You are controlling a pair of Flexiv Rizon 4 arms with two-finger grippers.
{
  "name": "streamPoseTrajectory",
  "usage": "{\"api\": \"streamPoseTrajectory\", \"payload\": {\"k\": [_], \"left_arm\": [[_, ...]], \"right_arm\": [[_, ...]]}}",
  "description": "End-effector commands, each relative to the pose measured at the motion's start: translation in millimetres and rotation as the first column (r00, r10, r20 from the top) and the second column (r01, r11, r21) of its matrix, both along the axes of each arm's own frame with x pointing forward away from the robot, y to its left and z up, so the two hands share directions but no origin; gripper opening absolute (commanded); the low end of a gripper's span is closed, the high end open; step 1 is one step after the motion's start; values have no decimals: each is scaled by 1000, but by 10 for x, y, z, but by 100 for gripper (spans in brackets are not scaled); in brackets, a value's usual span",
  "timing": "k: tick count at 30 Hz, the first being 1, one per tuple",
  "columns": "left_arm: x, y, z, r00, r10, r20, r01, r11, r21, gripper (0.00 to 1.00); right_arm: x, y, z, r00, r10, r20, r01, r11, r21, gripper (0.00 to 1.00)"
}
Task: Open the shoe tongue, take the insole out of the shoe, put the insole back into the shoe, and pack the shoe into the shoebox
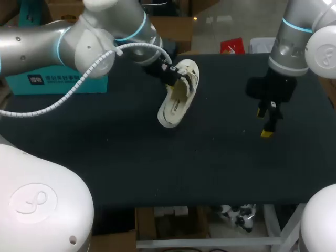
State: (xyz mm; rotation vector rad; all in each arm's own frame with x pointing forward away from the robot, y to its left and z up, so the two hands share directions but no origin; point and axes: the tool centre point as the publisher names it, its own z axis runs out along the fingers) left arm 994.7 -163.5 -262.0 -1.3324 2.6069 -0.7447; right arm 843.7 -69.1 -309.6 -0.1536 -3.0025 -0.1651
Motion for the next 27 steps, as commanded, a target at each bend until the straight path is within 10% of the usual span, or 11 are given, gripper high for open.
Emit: {"api": "streamPoseTrajectory", "payload": {"k": [1, 13, 27], "left_arm": [[75, 476, 571, 957, -271, 103, 277, 960, -43, 0], [198, 1177, 1796, 882, -413, 226, 430, 902, -31, 0], [830, 2187, 1920, 758, -621, 200, 580, 782, 229, 0]], "right_arm": [[-8, -4, 6, 1000, 0, 0, 0, 1000, -1, 100], [-8, -4, 6, 1000, 0, 0, 0, 1000, -1, 100], [-8, -4, 6, 1000, 0, 0, 0, 1000, -1, 100]]}}
